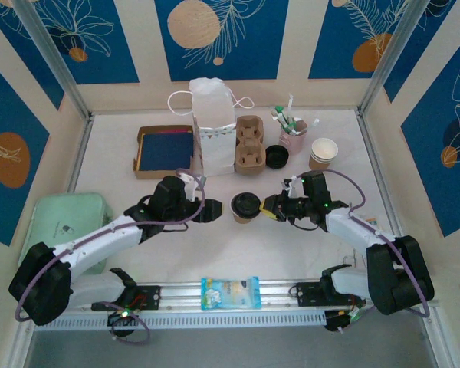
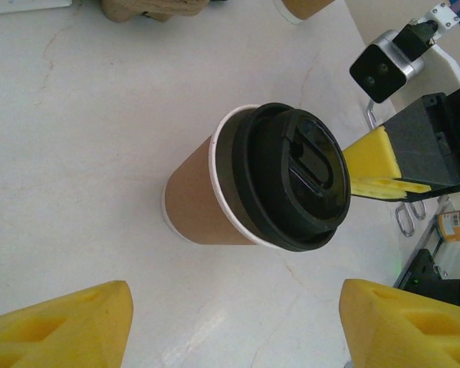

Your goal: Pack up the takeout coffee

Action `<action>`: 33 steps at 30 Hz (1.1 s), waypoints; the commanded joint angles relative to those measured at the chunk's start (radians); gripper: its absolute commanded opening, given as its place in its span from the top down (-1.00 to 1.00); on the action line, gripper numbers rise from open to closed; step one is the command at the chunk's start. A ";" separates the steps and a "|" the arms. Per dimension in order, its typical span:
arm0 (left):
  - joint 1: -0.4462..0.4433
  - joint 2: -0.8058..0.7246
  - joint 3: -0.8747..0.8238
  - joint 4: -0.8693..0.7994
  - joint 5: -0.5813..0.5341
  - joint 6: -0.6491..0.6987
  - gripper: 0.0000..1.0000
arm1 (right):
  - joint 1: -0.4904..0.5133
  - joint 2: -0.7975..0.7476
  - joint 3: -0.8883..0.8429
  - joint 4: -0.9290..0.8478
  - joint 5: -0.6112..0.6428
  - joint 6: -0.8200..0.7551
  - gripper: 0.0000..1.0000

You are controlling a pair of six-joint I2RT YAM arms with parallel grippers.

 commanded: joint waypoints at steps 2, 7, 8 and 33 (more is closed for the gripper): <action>0.010 -0.027 -0.011 0.012 -0.010 0.000 -0.43 | 0.016 -0.027 0.029 -0.027 0.007 -0.012 0.62; 0.011 -0.033 -0.014 0.012 -0.013 0.003 -0.42 | 0.029 -0.030 0.040 -0.030 0.020 -0.011 0.62; 0.010 -0.034 -0.016 0.012 -0.013 0.002 -0.42 | 0.031 -0.028 0.040 -0.030 0.024 -0.009 0.62; 0.011 -0.038 -0.033 0.015 -0.012 0.013 -0.42 | 0.064 0.024 0.066 -0.042 0.064 -0.012 0.55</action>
